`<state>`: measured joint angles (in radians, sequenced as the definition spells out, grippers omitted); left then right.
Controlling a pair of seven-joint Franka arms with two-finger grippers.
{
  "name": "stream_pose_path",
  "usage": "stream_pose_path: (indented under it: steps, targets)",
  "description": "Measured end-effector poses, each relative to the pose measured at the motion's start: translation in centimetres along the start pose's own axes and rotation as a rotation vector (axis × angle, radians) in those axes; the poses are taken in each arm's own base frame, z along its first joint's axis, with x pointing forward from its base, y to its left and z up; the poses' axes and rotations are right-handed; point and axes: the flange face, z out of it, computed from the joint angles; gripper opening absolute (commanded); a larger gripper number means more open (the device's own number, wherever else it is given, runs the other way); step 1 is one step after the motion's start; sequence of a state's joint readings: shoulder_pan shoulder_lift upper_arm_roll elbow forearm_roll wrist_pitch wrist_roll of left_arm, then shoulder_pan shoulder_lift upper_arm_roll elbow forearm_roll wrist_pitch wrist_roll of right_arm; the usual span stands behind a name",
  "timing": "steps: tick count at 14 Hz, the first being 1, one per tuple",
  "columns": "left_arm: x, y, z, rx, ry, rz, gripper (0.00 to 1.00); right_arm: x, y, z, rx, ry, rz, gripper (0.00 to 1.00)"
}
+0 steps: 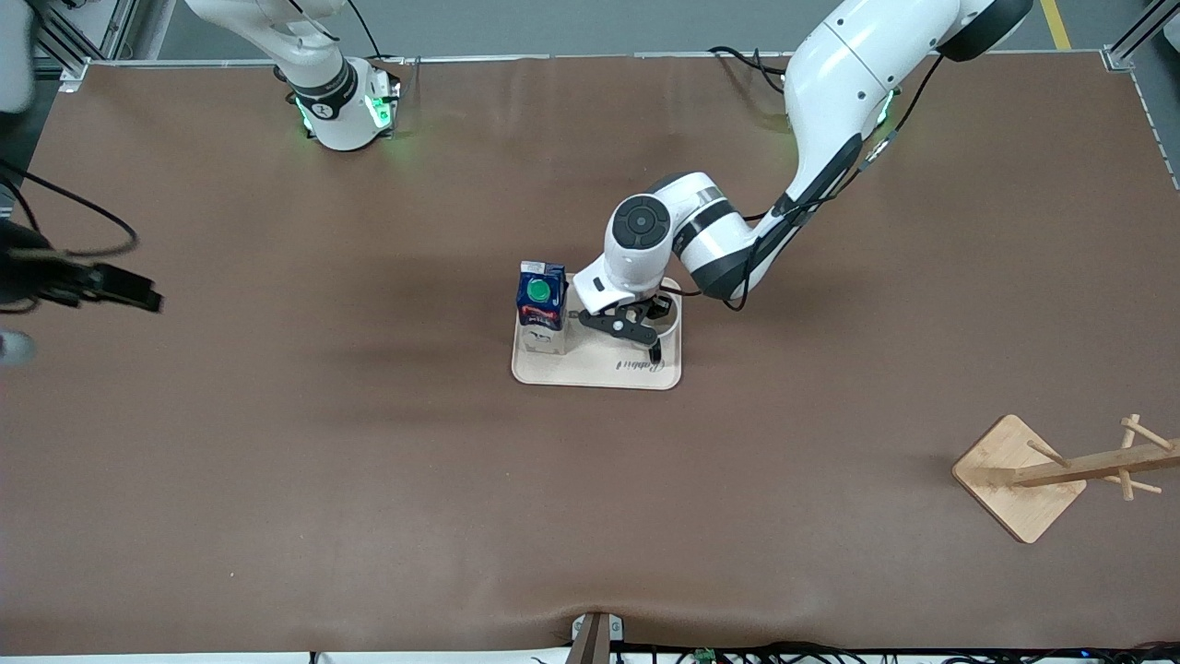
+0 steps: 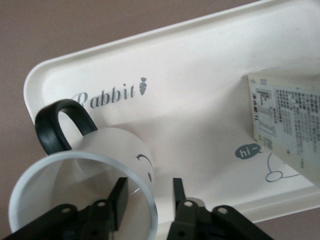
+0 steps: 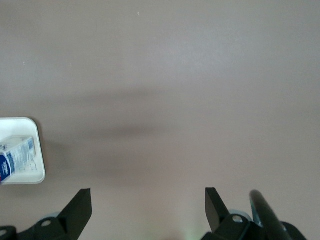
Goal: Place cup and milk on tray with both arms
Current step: 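Open the right gripper and withdraw while the left gripper lowers the mug, then open the left gripper to release the mug on the tray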
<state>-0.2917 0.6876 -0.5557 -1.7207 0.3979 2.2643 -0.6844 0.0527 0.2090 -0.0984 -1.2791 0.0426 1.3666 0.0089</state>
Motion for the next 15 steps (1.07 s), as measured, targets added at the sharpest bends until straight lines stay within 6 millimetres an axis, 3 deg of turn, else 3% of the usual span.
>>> stream_pose_path:
  steps: [2, 4, 6, 8, 11, 15]
  targets:
    - [0.5, -0.2, -0.8, 0.013, 0.019, 0.006, 1.00, -3.1, -1.6, -0.2, 0.008, -0.007, -0.040, 1.00]
    - [1.2, -0.6, -2.8, 0.024, 0.041, -0.001, 1.00, -4.7, -3.4, 1.1, 0.012, 0.025, -0.070, 1.00]
    - [1.7, -1.4, -6.2, 0.053, 0.066, -0.017, 1.00, -5.3, -4.1, 2.1, 0.013, 0.037, -0.083, 1.00]
    - [2.4, -2.9, -10.5, 0.093, 0.087, -0.048, 1.00, -5.5, -3.5, 0.6, 0.010, 0.061, -0.070, 1.00]
    - [3.8, -6.6, -17.4, 0.144, 0.113, -0.129, 1.00, -6.1, -0.4, -2.4, 0.015, 0.090, -0.015, 1.00]
    - [5.1, -14.9, -24.2, 0.158, 0.128, -0.288, 1.00, -6.1, -0.2, -2.6, 0.015, 0.092, -0.011, 1.00]
